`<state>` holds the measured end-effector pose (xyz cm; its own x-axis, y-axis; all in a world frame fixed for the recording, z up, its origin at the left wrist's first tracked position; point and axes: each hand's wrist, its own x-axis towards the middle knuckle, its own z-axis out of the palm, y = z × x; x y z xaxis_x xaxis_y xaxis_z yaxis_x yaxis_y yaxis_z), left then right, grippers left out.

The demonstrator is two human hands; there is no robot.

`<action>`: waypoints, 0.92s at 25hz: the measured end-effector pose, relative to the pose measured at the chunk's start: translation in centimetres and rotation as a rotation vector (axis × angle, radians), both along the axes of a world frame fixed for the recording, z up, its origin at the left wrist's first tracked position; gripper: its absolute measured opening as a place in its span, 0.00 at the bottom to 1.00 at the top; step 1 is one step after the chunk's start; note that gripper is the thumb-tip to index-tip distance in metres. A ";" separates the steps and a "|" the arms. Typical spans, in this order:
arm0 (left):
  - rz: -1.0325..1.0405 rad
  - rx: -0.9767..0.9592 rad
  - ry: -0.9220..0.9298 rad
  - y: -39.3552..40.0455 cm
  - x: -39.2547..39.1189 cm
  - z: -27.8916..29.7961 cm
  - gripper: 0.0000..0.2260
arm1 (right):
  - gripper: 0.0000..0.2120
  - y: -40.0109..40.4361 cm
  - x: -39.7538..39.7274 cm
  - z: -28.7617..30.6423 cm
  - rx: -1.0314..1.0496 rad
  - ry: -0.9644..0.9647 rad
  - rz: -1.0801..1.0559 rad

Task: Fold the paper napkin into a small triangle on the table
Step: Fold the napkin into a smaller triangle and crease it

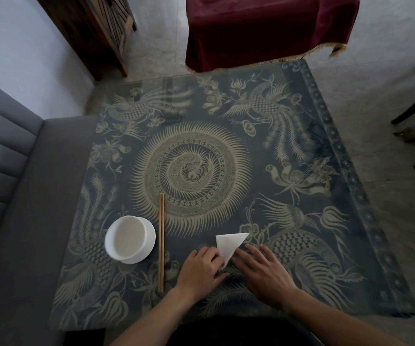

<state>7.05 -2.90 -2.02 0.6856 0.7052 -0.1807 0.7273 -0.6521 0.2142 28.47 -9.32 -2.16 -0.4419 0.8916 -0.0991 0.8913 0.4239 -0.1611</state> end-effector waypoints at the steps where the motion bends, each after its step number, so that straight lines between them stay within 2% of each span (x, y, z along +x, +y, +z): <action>1: 0.019 0.003 0.016 0.0 0.4 0.1 0.13 | 0.31 0.0 0.0 -0.1 0.001 0.004 0.002; 11: -0.018 0.034 0.031 0.2 0.6 0.0 0.06 | 0.31 0.1 0.2 -0.8 -0.004 0.008 0.011; 18: -0.139 0.081 0.090 -0.2 0.4 -0.4 0.18 | 0.32 0.3 0.3 -0.7 -0.026 0.031 0.016; 21: -0.124 0.064 0.083 -0.4 0.6 -0.2 0.18 | 0.23 0.5 0.8 -0.5 0.049 0.150 0.033; 23: -0.124 0.048 0.067 -0.4 0.5 -0.1 0.19 | 0.21 0.9 0.2 -0.3 0.078 0.205 0.034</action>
<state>7.50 -3.31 -2.12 0.7553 0.6252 -0.1966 0.6523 -0.7459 0.1344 28.64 -8.42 -2.51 -0.4759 0.8771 0.0651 0.8280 0.4717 -0.3033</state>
